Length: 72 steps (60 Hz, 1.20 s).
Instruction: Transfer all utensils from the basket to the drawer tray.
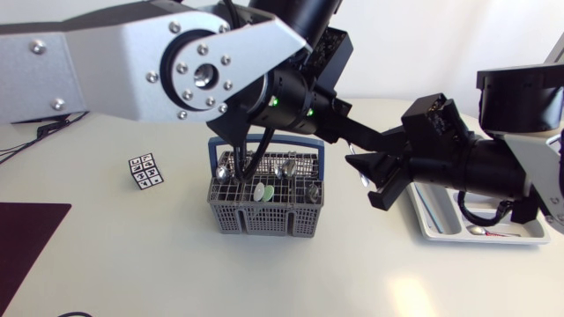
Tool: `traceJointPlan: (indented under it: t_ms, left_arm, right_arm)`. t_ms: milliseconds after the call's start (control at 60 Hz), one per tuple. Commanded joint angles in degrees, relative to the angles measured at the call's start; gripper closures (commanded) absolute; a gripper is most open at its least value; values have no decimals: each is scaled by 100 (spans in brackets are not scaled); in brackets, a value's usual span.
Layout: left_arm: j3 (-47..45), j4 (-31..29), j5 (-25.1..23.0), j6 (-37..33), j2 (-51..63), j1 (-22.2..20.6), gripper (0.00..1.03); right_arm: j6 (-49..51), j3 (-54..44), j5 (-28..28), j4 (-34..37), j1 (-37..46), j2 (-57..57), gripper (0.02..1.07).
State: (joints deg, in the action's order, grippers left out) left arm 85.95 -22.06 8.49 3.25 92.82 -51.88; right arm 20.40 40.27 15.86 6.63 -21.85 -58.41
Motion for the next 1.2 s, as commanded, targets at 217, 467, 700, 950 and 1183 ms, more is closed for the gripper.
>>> traceJointPlan:
  t_ms: [217,467,700,950,1183]
  left_arm:
    - [229,-70,-225,220,88,64,99]
    - [229,-131,-313,247,88,73,99]
    - [238,-131,-436,256,79,73,89]
    - [422,-26,-542,212,-35,125,51]
    - [783,-26,-629,18,-115,468,40]
  right_arm:
    - [-195,113,-329,-303,-268,-337,88]
    - [-177,121,-303,-285,-268,-452,102]
    - [-168,51,-232,-259,-285,-443,102]
    - [-107,-37,-48,-92,-276,-364,102]
    - [649,-169,858,629,409,-223,102]
